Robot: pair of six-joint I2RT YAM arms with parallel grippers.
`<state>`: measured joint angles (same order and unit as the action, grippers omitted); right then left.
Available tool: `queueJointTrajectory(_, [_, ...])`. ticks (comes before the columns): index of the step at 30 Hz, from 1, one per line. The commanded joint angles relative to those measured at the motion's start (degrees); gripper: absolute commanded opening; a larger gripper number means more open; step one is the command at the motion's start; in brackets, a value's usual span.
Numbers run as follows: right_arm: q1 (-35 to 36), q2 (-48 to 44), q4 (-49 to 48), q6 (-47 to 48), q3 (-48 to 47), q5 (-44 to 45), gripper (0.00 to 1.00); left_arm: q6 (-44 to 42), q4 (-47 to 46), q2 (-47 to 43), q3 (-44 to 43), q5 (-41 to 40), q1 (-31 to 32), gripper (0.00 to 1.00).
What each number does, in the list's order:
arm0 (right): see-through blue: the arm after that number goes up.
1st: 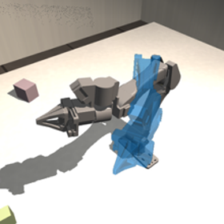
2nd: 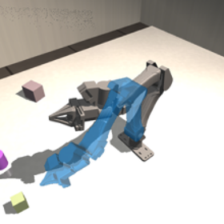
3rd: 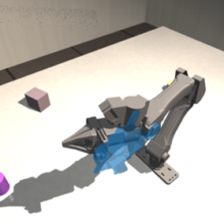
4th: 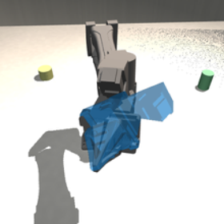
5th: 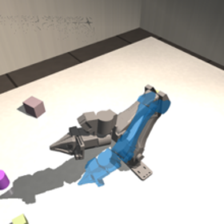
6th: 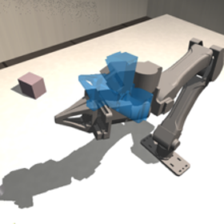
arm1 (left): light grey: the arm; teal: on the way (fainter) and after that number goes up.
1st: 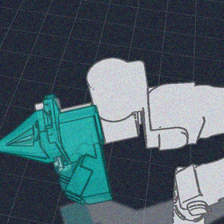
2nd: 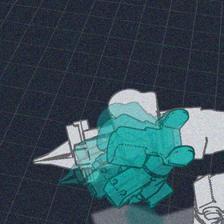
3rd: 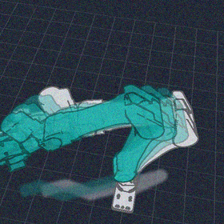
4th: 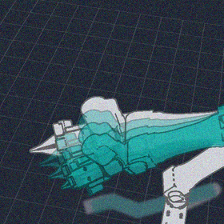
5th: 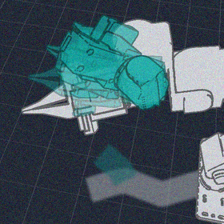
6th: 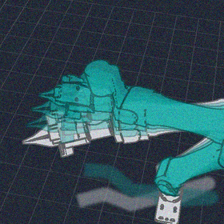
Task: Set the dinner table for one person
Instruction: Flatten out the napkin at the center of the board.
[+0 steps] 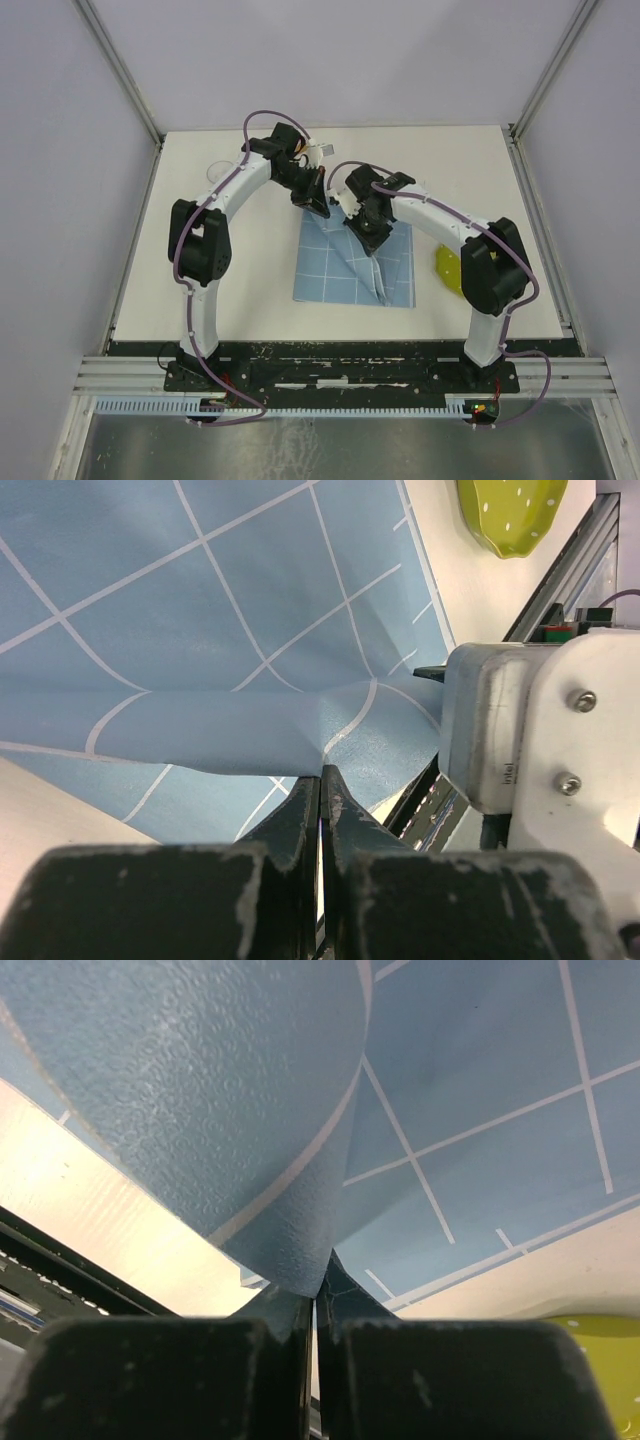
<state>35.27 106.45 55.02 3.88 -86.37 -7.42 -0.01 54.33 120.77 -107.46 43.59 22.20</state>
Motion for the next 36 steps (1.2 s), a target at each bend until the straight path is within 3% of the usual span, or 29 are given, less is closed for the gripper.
queueJointTrajectory(1, [0.36, -0.02, -0.80, 0.04, -0.73, 0.99, 0.02, -0.32, -0.57, -4.21, -0.80, 0.27, -0.27, 0.03])
queueJointTrajectory(7, [0.35, -3.07, 2.97, 3.33, -2.98, 7.51, 0.02, -1.47, 0.34, -5.03, -1.01, -0.24, -0.74, 0.03])
queueJointTrajectory(8, [0.38, -3.40, 4.67, 4.44, -4.91, 9.34, 0.02, -2.07, 0.67, -5.18, -1.07, -0.44, -0.83, 0.08])
queueJointTrajectory(11, [0.38, -4.92, 7.33, 8.53, -9.59, 13.30, 0.02, -4.39, 2.54, -5.23, -1.16, -2.11, -1.29, 0.47])
queueJointTrajectory(14, [0.34, -5.69, 8.11, 11.45, -12.64, 16.90, 0.02, -6.71, 4.62, -5.28, -1.22, -5.04, -2.49, 0.59])
queueJointTrajectory(25, [-0.38, -5.21, 1.70, 18.24, -9.96, 25.62, 0.02, -12.65, 11.37, -9.52, -3.22, -13.68, -11.29, 0.61])
queueJointTrajectory(30, [-3.33, -2.61, -3.03, 20.49, -14.15, 28.87, 0.02, -14.28, 16.18, -10.56, -6.02, -14.98, -15.58, 0.61])
queueJointTrajectory(36, [-5.60, 0.08, -14.37, 25.85, -17.12, 36.04, 0.02, -17.77, 18.10, -14.18, -2.44, -17.51, -17.25, 0.60])
